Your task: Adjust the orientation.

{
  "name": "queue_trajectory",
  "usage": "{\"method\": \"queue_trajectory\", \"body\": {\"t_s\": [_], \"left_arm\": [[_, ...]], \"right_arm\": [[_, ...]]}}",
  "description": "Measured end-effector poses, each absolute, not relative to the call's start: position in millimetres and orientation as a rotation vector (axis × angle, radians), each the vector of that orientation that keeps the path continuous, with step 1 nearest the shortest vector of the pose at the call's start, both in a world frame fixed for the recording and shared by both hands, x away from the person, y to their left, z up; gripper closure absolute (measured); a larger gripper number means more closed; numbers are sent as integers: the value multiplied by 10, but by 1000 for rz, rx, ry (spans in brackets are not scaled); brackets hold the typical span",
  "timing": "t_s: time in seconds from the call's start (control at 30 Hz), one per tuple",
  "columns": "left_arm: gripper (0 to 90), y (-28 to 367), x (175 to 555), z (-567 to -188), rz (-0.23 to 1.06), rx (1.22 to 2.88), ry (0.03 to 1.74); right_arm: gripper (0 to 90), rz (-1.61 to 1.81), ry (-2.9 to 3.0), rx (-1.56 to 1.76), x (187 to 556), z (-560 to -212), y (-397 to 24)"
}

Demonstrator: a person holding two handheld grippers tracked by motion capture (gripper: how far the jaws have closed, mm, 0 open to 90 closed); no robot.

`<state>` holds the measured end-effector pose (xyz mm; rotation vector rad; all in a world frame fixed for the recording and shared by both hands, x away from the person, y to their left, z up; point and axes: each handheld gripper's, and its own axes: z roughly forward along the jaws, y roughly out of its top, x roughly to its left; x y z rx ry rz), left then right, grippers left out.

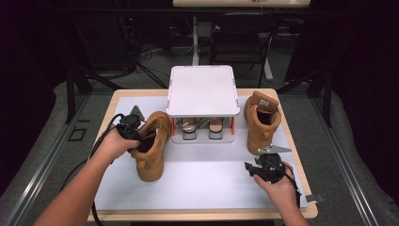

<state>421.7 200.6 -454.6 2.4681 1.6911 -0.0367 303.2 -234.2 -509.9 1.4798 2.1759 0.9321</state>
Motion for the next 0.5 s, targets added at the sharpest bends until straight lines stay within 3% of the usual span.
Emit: {"method": "queue_trajectory", "body": {"t_s": [0.5], "left_arm": [[796,1975,4239,-4552,-26,2505,1690]], "right_arm": [[531,676,2404,1496,3384,-4701,-2377]]}}
